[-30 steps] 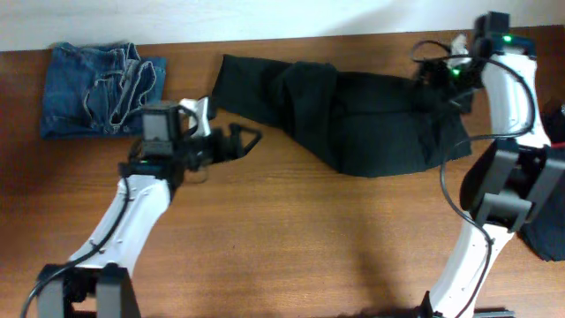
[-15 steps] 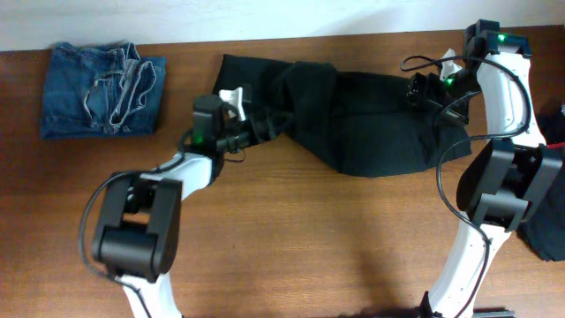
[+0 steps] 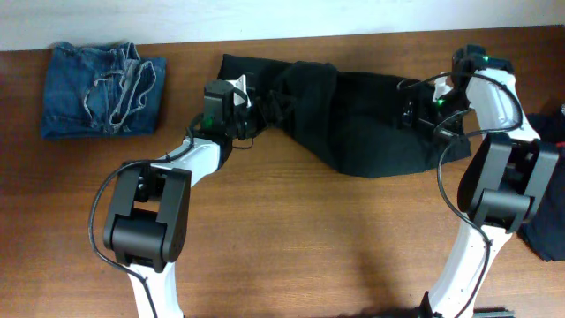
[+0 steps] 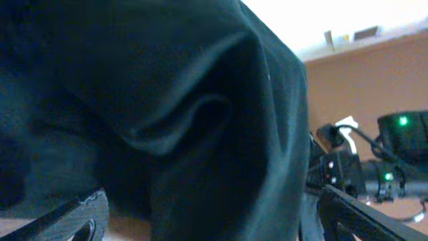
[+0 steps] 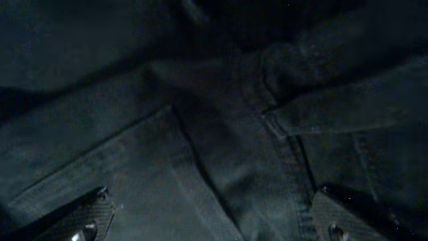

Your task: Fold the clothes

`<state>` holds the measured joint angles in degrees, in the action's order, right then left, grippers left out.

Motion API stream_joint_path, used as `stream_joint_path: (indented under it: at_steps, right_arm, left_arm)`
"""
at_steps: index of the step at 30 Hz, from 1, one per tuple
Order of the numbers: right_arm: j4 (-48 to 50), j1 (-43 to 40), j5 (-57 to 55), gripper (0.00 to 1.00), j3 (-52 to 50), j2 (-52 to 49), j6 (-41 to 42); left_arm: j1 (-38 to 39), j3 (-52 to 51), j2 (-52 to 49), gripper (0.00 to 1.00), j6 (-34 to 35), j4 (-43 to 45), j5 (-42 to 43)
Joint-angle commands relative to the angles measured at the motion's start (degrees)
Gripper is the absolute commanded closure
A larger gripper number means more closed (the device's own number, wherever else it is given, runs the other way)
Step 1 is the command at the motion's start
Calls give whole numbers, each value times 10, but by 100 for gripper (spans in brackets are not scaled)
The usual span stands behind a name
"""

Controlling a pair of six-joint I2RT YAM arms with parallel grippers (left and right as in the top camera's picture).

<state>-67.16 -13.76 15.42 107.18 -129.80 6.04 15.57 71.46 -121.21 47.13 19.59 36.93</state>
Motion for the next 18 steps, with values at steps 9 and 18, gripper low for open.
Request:
stream_joint_path:
  at_steps: [9,18]
  right_arm:
    - [42,46,23,1,-60,19,7]
    - [68,85,17,1,-60,19,45]
  left_arm:
    - [-19,12,-7,1,142,24,-98]
    - [-19,40,-34,1,430,28,-100]
